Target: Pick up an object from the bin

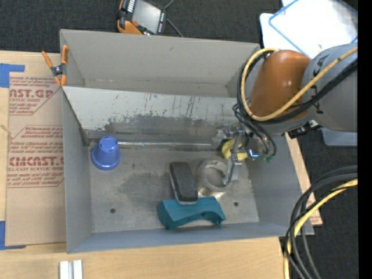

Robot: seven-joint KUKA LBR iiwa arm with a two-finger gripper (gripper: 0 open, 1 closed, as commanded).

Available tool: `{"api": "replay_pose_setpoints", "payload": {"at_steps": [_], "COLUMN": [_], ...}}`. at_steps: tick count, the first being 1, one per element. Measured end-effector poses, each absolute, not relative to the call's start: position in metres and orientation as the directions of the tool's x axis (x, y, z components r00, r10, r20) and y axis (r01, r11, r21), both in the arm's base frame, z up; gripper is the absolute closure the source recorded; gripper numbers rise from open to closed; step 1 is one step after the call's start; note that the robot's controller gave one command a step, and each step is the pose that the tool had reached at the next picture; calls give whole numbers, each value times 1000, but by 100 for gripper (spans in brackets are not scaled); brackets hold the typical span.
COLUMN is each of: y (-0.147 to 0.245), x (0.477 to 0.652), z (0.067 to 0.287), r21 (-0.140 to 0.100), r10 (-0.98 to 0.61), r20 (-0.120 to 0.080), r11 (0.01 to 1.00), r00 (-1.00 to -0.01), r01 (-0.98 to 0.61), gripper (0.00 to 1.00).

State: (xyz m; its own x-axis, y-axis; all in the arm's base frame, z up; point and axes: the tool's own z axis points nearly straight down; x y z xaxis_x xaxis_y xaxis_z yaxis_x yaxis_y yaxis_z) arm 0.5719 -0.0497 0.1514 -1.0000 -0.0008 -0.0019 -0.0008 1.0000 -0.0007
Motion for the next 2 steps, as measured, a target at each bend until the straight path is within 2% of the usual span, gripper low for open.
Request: {"api": "replay_pose_setpoints", "payload": {"at_steps": [1,2], "y": [-50,-36], "x": [572,559], "z": [151,139], "r21": [-1,-1], "r10": [-1,-439], "r20": [-2,-3], "r11": [1000,898], "r00": [-1000,-898], "r01": [-1,-439], "gripper": [0,0]}}
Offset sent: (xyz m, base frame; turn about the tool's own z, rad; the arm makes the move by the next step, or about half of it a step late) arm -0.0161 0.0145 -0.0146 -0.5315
